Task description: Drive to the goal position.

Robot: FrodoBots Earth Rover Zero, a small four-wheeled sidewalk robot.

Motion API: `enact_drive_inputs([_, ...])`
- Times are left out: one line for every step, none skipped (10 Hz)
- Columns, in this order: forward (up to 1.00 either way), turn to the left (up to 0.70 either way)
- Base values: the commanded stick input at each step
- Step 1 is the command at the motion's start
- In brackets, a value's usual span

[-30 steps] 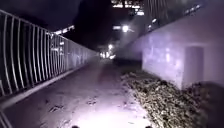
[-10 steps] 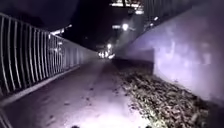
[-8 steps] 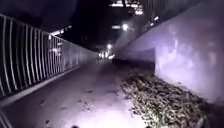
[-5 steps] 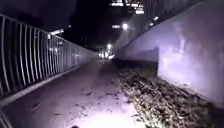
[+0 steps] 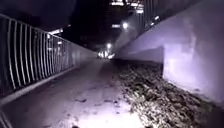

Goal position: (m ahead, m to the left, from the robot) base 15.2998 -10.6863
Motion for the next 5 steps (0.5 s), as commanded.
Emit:
enact_drive_inputs([0.50,0.00])
enact_drive_inputs([0.50,0.00])
enact_drive_inputs([0.50,0.00])
enact_drive_inputs([0.50,0.00])
enact_drive_inputs([0.50,0.47])
